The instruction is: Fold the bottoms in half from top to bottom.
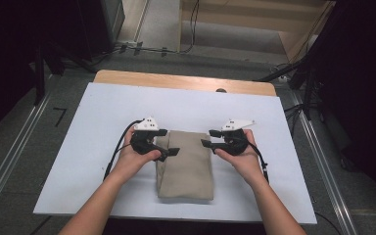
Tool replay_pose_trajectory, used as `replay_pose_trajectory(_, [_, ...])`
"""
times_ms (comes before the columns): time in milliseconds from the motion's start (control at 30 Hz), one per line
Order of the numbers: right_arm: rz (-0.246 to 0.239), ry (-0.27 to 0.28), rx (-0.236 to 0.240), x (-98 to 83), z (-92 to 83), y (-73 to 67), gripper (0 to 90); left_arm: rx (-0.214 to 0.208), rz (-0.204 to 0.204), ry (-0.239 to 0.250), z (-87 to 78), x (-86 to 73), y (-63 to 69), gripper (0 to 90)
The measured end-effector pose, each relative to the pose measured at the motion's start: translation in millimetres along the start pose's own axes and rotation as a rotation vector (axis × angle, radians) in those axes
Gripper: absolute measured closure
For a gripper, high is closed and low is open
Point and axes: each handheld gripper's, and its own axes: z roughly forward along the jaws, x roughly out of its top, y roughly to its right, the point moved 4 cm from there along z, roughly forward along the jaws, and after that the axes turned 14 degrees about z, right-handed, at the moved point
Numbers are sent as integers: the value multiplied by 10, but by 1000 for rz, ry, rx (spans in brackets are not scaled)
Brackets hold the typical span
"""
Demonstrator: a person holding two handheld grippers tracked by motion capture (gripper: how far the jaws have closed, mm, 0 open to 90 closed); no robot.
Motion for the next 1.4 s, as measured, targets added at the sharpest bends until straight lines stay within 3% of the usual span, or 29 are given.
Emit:
replay_pose_trajectory(133, [15, -19, -13, 79, 147, 118, 445, 5, -23, -37, 112, -23, -210, 143])
replay_pose_trajectory(333, [25, -80, -3, 89, 359, 218, 445, -6, -36, -97, 284, -76, -395, 209])
replay_pose_trajectory(500, [47, -103, 0, 56, 455, 299, 443, 24, -58, -122, 329, -165, -507, 380])
replay_pose_trajectory(667, [30, -142, 6, 21, 511, 350, 444, 0, -59, -151, 330, -229, -524, 414])
replay_pose_trajectory(833, [57, -151, 50, -19, 535, 365, 459, -10, -51, -186, 356, -259, -489, 481])
replay_pose_trajectory(1033, [69, -169, 76, -30, 525, 361, 622, -58, -51, -181, 360, -266, -460, 659])
replay_pose_trajectory(1133, [81, -187, 126, -47, 529, 345, 748, -68, -26, -181, 362, -246, -437, 769])
replay_pose_trajectory(1267, [27, -166, 92, -25, 519, 306, 795, -56, 1, -178, 352, -211, -448, 827])
replay_pose_trajectory(1400, [23, -120, 63, 72, 485, 322, 800, -31, 3, -146, 327, -122, -556, 835])
